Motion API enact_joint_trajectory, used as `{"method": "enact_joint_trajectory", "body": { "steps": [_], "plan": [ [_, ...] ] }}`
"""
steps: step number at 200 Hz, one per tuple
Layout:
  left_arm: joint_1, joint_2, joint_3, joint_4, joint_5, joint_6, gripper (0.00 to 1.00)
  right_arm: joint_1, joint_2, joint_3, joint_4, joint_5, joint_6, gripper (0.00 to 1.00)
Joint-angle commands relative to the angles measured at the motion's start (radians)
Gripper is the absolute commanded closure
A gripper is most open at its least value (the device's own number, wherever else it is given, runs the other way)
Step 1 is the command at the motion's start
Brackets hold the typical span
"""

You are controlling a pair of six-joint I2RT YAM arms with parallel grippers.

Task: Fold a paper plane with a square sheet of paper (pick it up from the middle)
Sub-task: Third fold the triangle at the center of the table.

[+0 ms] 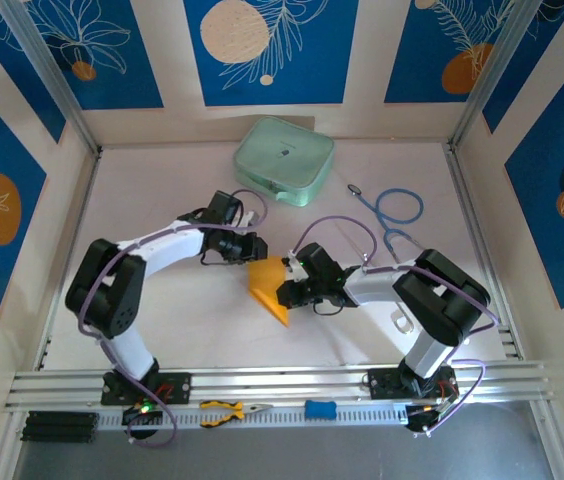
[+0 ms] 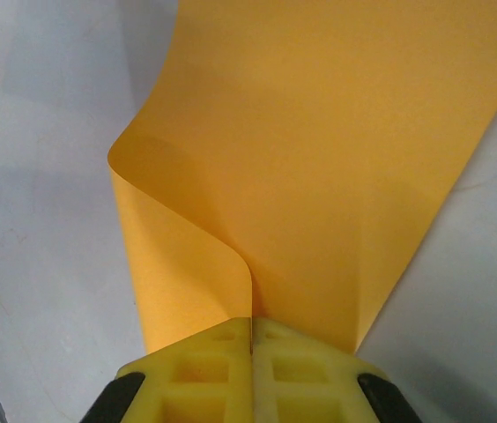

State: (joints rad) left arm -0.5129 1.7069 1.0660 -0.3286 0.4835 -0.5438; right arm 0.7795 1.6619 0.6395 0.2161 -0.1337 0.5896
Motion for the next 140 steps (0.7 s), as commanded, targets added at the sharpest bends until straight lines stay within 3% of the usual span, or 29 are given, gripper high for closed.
{"method": "enact_joint_trajectory", "body": {
  "steps": [1,51,140],
  "plan": [
    [-0.007,-0.053,-0.056,-0.019,-0.023,-0.011,0.75,0.002,0.021,-0.005,0.005,-0.016,0.016,1.0],
    [-0.003,0.072,0.003,0.012,0.031,-0.019,0.83,0.006,0.012,-0.012,0.008,-0.022,0.02,1.0],
    [-0.004,0.222,0.007,0.043,0.031,-0.015,0.88,-0.002,0.007,0.026,-0.015,-0.035,-0.007,1.0]
  ]
}}
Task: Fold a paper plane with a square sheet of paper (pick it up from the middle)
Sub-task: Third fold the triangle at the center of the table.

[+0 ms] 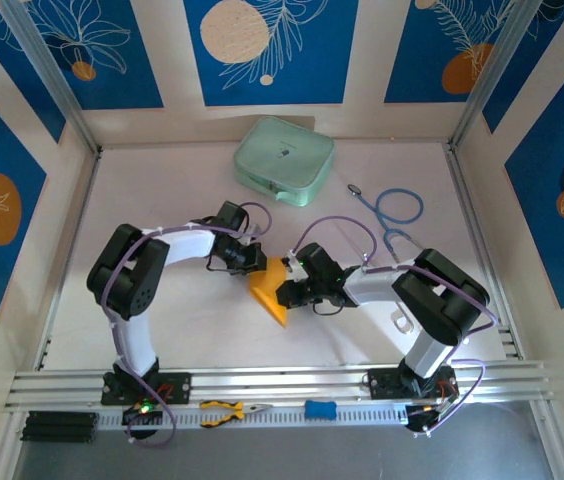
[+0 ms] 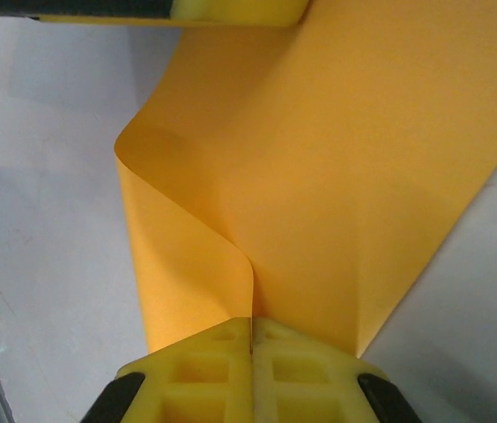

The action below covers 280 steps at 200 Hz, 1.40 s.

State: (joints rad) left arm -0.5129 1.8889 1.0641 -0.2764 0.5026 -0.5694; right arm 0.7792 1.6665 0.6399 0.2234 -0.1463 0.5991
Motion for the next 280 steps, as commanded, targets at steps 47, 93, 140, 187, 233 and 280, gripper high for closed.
{"method": "enact_joint_trajectory", "body": {
  "steps": [47,93,140,187,233,280],
  "plan": [
    [-0.004,0.043,0.009,-0.027,-0.002,0.018,0.89,-0.009,-0.001,0.032,-0.039,-0.014,-0.023,1.0],
    [-0.005,0.035,0.01,-0.033,-0.004,0.019,0.89,-0.009,0.003,0.028,-0.05,-0.003,-0.023,1.0],
    [-0.004,0.029,0.01,-0.034,-0.004,0.017,0.89,-0.009,-0.002,0.024,-0.058,0.008,-0.024,1.0],
    [-0.005,0.031,0.01,-0.033,-0.003,0.019,0.9,-0.004,-0.006,0.027,-0.077,0.023,-0.027,1.0],
    [-0.003,0.032,0.01,-0.032,-0.004,0.019,0.9,-0.003,0.013,0.03,-0.076,0.021,-0.023,1.0],
    [-0.004,0.029,0.009,-0.034,-0.009,0.021,0.9,0.005,-0.019,0.026,-0.088,0.037,-0.022,1.0]
  ]
}}
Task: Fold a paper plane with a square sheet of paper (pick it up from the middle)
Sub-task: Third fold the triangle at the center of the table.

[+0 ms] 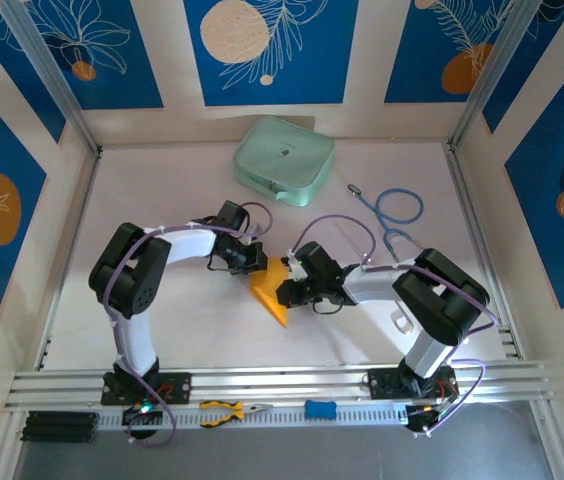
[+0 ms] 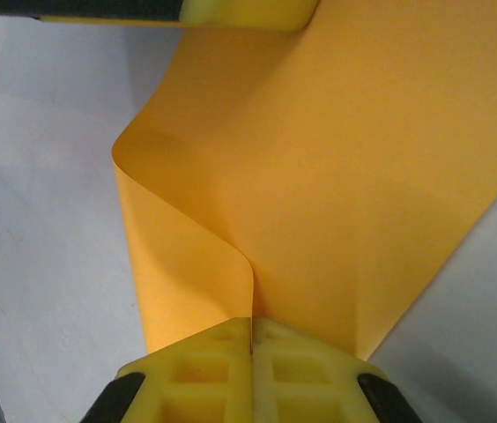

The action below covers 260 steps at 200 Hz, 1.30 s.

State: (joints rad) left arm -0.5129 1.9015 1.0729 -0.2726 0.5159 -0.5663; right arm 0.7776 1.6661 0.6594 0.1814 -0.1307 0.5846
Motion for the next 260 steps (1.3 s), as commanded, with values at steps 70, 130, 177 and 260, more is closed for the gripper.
{"method": "enact_joint_trajectory", "body": {
  "steps": [70,130,177,260],
  "plan": [
    [-0.003,0.012,-0.002,-0.036,-0.02,0.018,0.91,0.008,-0.027,0.009,-0.049,0.024,-0.008,1.0],
    [-0.004,0.011,0.002,-0.037,-0.015,0.016,0.91,0.012,0.016,0.013,-0.038,0.023,-0.005,1.0],
    [-0.004,0.004,0.033,-0.053,0.0,0.027,0.9,0.014,0.041,0.01,-0.037,0.02,0.001,1.0],
    [-0.004,-0.246,-0.02,-0.088,-0.089,0.005,0.76,0.016,0.047,0.007,-0.028,0.024,0.006,1.0]
  ]
}}
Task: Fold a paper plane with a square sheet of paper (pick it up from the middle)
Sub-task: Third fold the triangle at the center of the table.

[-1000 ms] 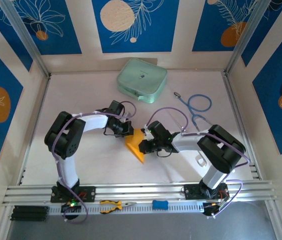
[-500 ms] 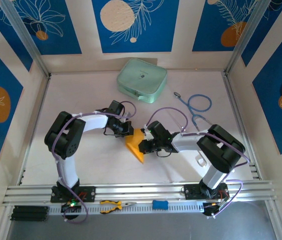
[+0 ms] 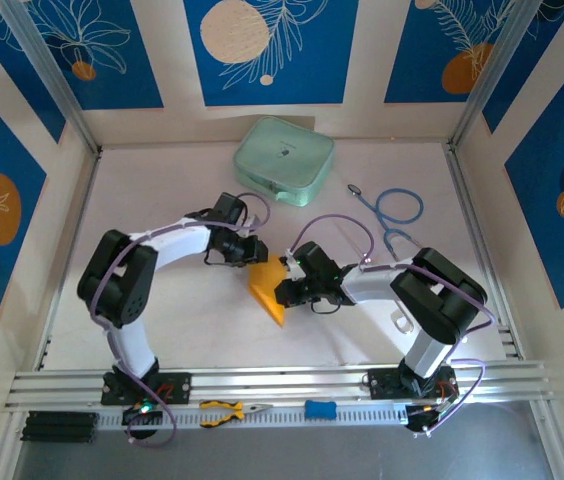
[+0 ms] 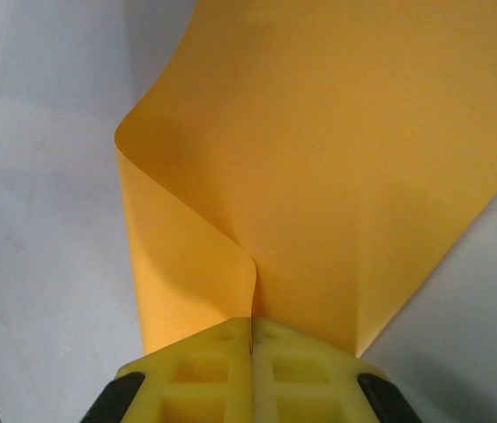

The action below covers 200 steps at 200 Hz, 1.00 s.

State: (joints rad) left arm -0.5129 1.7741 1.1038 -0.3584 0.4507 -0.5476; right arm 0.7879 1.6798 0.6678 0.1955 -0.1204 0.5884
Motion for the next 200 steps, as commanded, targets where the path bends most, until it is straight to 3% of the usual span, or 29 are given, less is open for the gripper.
{"method": "enact_joint_trajectory", "body": {
  "steps": [1,41,63,114,200],
  "plan": [
    [-0.004,-0.122,-0.057,0.0,-0.021,-0.017,0.76,0.005,0.033,-0.002,-0.042,0.013,0.002,1.0],
    [-0.006,-0.275,-0.302,0.292,0.148,-0.178,1.0,0.005,0.032,0.006,-0.05,0.013,-0.001,1.0],
    [-0.007,-0.304,-0.436,0.487,0.217,-0.302,1.0,0.006,0.029,0.004,-0.056,0.016,-0.001,1.0],
    [-0.024,-0.27,-0.595,0.776,0.247,-0.45,1.0,0.008,0.027,0.004,-0.057,0.019,0.001,1.0],
    [-0.063,-0.204,-0.588,0.741,0.223,-0.419,1.0,0.016,0.028,0.007,-0.068,0.031,0.004,1.0]
  ]
}}
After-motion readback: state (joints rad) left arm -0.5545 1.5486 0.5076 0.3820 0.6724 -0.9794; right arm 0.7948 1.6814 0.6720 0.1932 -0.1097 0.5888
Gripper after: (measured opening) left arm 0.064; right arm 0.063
